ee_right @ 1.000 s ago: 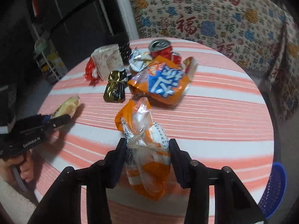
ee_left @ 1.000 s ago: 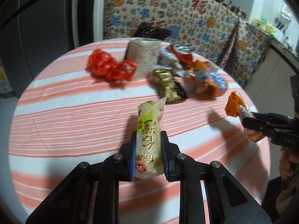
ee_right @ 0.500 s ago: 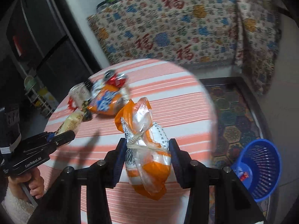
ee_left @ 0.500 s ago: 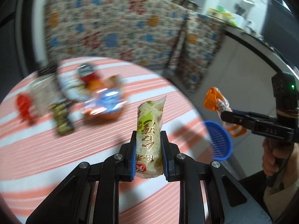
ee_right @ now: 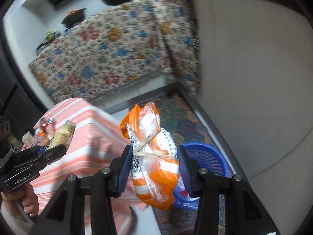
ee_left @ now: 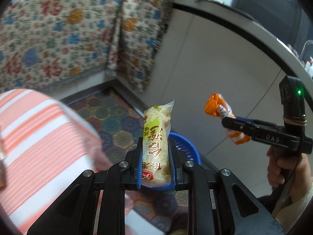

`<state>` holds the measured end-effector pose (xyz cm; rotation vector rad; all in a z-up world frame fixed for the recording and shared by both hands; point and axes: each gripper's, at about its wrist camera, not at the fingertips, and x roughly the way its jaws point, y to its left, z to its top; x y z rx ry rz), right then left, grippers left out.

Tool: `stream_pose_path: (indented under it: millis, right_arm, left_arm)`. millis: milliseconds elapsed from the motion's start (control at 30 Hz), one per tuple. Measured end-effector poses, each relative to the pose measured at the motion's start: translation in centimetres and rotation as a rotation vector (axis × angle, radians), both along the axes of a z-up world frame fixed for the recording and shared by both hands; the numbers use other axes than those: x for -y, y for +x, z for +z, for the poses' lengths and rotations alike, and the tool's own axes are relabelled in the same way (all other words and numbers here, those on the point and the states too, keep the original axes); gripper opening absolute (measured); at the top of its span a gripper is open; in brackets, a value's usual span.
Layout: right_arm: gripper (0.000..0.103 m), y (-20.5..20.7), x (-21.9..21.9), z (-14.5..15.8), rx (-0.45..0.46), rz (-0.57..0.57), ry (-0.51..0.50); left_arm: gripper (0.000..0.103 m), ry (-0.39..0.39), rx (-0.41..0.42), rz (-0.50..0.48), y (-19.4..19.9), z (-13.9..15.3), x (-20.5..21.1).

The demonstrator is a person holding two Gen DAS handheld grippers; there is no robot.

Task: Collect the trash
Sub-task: 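Carry both items over the blue wastebasket and open both tools to drop them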

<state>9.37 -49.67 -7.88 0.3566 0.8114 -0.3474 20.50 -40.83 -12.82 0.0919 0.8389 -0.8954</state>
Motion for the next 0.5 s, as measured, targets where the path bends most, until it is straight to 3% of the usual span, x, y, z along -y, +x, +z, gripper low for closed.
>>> stream_pose_path:
  millis: [200, 500]
  right_arm:
    - [0.046, -1.2, 6.3, -3.4, -0.033, -0.070, 0.080]
    - [0.046, -2.3, 12.1, -8.8, -0.078, -0.140, 0.195]
  left_arm:
    - [0.021, 0.029, -0.040, -0.037, -0.4, -2.9, 6.6]
    - [0.021, 0.094, -0.074, -0.057, -0.5, -7.3, 11.6]
